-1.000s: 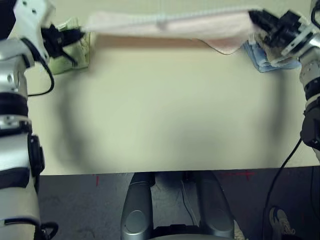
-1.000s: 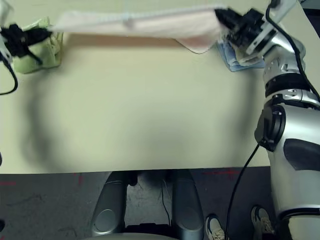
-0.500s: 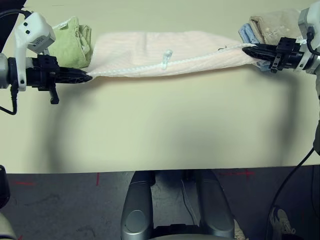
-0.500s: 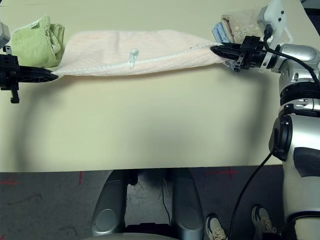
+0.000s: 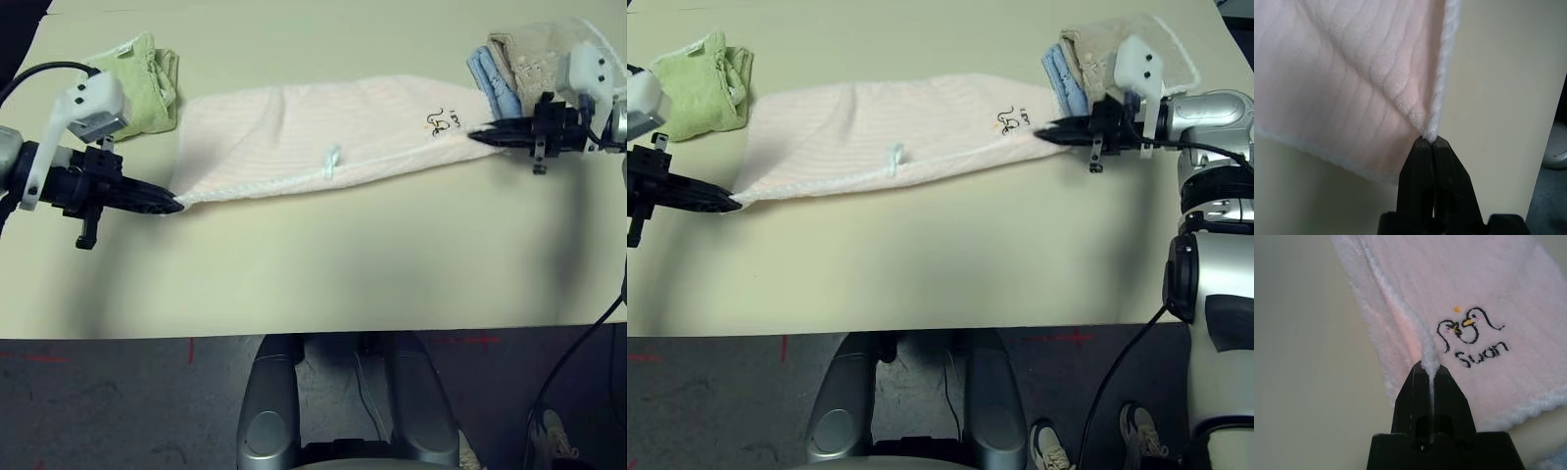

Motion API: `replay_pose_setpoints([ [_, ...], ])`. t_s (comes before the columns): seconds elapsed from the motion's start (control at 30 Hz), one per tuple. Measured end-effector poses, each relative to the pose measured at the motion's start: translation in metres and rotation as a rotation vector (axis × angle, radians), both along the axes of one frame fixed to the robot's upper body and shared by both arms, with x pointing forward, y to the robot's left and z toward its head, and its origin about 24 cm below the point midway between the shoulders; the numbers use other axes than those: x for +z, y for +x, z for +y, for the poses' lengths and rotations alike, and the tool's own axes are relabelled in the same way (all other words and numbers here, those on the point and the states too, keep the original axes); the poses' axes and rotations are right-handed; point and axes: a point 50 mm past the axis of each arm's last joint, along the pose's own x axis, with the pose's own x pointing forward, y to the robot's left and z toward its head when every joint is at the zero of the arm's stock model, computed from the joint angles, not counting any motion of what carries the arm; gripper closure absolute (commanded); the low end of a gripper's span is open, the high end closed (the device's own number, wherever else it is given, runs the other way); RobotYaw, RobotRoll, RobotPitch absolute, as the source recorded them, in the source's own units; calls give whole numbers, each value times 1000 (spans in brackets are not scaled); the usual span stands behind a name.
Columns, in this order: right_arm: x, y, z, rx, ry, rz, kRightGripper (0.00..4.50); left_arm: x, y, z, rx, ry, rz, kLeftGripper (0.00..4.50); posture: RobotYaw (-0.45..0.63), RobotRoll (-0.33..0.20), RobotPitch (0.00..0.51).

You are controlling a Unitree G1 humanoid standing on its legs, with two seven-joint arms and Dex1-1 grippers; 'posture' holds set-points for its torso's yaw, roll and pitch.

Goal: Fold the towel and set it aside.

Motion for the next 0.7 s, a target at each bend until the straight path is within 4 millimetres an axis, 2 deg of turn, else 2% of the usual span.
replay_pose_setpoints([
  [0.13,2,-6,-4,1,-14,31,4500,1,2,1,-36,51,-36,4471,11,0,376],
  [0.33,3,-8,-7,9,-28,32,4500,3,-3,3,-64,42,17,4471,14,0,376],
  [0.7,-9,-14,-3,71,-118,67,4500,-5,-13,11,-112,23,76,4471,16,0,373],
])
